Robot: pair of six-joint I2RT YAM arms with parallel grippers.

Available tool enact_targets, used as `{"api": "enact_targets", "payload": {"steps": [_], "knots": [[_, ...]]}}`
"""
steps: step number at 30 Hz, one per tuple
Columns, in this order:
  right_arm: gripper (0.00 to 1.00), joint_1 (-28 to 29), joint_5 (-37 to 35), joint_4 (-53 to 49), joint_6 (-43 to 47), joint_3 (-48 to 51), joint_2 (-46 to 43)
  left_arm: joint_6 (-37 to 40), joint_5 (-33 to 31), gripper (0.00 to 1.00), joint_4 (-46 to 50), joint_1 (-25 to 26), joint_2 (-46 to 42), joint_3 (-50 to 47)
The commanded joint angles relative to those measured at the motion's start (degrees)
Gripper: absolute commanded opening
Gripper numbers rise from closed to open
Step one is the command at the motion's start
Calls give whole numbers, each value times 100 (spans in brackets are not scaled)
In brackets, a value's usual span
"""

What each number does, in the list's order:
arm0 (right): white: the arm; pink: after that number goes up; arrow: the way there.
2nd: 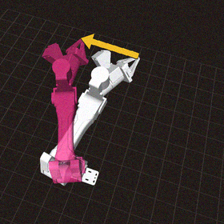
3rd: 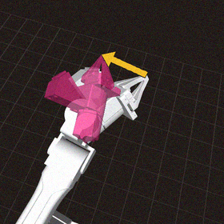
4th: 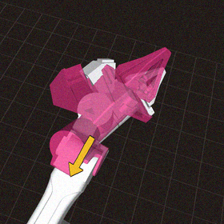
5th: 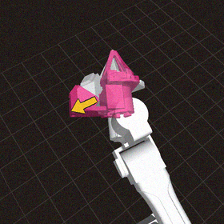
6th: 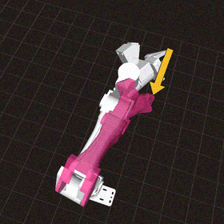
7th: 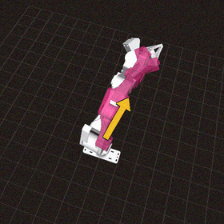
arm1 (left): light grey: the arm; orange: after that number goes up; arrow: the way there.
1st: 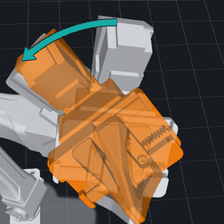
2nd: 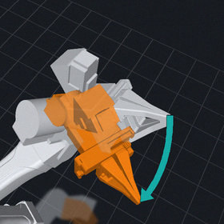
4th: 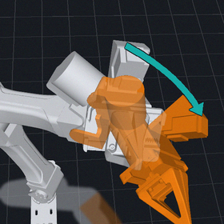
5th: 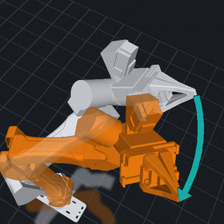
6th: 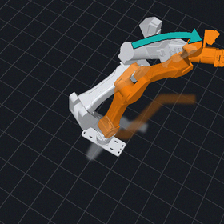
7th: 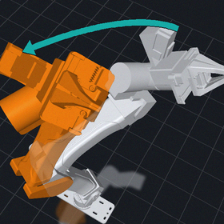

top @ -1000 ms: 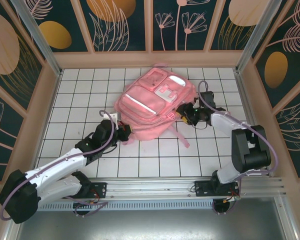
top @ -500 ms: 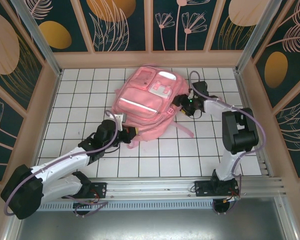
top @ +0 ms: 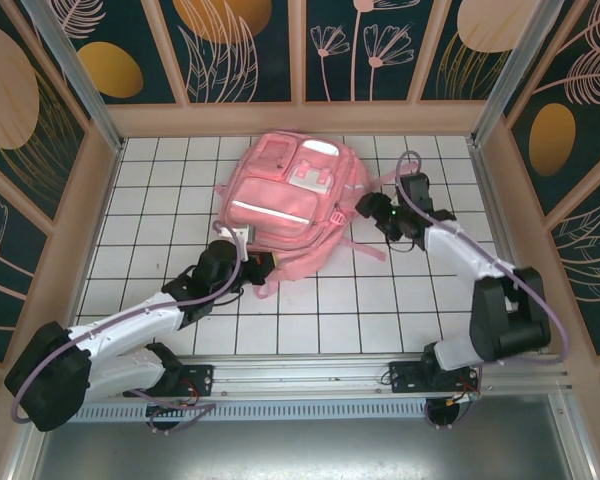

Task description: Pack the student bag

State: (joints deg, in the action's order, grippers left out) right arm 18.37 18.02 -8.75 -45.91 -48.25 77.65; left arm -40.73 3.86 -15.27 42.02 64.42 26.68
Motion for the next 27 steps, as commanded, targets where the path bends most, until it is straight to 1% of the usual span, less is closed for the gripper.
{"api": "enact_targets", "payload": {"steps": [1,4,6,7,11,14,18,23,27], "knots": [[71,611,624,651,-710,325,-309,-67,112,0,-479,26,91,223],[71,1209,826,972,-1291,323,-300,-37,108,0,-449,30,97,284],[67,1466,871,1089,-1597,274,-235,-1,106,0,-375,30,73,346],[64,1555,870,1170,-1764,293,-208,10,115,0,-330,30,54,380],[43,1801,969,1594,-2325,439,-32,47,54,0,-191,31,-93,444],[37,1904,984,1599,-2492,427,66,45,5,0,-112,31,-188,470],[39,1977,982,1651,-2645,512,39,54,-24,0,-30,30,-305,501],[47,2063,1046,1828,-2801,623,167,50,-41,0,-1,30,-360,483],[48,2074,1057,2040,-2871,626,386,17,-19,0,-46,34,-369,452]]}}
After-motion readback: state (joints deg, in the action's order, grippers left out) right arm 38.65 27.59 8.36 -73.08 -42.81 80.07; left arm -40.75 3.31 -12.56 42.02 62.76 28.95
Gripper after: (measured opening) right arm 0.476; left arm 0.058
